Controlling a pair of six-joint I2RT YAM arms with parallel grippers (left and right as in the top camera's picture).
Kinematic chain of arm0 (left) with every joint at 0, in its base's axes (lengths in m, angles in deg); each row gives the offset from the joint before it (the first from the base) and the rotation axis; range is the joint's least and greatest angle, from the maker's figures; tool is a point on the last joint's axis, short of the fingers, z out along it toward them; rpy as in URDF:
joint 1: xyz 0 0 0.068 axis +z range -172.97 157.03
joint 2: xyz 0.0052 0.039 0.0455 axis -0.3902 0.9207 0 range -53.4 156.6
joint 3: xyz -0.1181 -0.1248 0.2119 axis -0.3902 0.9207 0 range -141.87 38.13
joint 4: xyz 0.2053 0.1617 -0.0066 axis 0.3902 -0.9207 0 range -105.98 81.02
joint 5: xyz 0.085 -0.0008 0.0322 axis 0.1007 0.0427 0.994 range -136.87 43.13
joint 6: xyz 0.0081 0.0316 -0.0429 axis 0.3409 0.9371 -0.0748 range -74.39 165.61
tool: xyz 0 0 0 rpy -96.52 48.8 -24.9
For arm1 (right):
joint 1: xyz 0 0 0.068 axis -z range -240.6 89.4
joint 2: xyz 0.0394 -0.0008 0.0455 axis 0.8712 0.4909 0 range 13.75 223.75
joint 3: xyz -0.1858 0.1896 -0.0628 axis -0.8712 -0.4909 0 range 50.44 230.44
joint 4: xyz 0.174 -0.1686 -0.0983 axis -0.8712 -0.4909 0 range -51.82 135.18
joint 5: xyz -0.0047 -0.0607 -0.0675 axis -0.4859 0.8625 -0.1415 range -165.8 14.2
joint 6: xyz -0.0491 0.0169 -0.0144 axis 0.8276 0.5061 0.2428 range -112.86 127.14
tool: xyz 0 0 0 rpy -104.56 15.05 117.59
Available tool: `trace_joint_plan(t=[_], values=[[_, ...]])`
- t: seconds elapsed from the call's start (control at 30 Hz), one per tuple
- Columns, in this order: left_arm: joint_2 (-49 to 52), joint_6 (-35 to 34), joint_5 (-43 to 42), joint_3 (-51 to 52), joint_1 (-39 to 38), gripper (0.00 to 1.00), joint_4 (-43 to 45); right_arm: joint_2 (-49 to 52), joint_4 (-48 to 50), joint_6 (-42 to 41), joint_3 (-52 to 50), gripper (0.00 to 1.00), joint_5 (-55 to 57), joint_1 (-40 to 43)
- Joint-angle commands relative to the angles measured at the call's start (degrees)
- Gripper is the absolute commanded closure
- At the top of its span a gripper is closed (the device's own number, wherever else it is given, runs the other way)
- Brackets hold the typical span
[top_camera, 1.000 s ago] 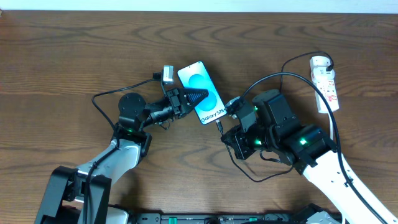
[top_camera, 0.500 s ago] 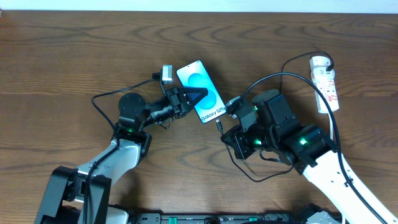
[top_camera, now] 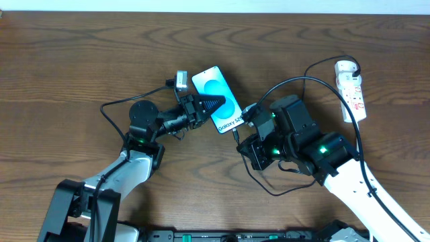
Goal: Plug charger to phone and switch on socket
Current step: 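Push the USB-C plug up into the phone's bottom port with right gripper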
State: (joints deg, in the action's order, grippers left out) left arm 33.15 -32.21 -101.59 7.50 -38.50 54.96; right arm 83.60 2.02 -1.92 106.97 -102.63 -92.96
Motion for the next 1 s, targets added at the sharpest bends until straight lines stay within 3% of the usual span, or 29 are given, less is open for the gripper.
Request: trace_joint_plan(t=[0.0, 0.53, 0.97], values=[[-0.5, 0.2, 0.0, -1.2, -0.2, 0.93, 0.6, 0.1, 0.2, -0.8, -0.2, 0.99, -0.7, -0.4], [-0.5, 6.1, -4.9, -1.2, -0.2, 0.92, 0.7, 0.1, 1.0, -0.7, -0.2, 0.99, -0.1, -0.4], [-0.5, 6.3, -6.2, -1.2, -0.2, 0.92, 0.7, 0.1, 6.1, -0.7, -0.2, 0.99, -0.2, -0.4]])
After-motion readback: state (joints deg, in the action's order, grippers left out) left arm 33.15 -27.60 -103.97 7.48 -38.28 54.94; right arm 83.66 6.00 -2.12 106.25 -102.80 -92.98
